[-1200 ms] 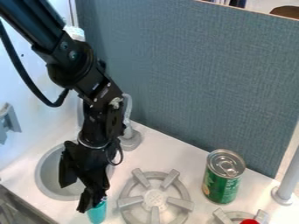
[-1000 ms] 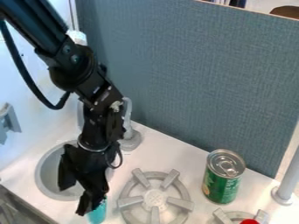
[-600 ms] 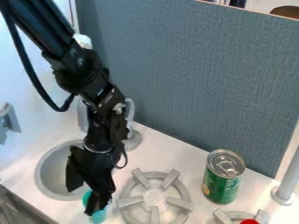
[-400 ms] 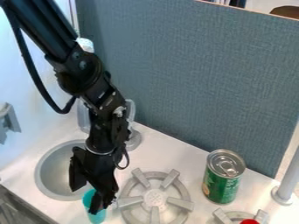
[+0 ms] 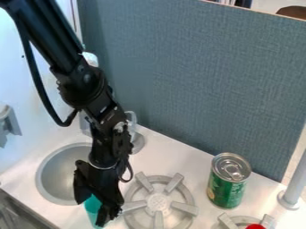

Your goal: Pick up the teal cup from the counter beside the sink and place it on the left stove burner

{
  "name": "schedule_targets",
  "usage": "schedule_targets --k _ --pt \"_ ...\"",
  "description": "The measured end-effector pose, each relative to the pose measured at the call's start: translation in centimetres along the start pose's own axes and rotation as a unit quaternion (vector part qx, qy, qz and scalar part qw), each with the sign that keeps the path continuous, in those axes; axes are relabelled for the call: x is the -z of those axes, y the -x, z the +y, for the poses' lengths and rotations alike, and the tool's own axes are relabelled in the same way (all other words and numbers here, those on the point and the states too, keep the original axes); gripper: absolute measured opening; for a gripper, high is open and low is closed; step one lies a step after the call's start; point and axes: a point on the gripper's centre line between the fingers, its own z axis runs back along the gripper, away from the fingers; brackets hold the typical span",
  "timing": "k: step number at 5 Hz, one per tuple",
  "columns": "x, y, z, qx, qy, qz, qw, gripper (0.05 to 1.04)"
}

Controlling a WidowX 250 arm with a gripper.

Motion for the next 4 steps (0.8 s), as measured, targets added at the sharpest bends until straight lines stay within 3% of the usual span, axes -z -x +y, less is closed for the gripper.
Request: schedule_targets --k 4 --pt "1.4 -1.3 -0.3 -0.02 -0.008 -0.018 0.9996 1.001"
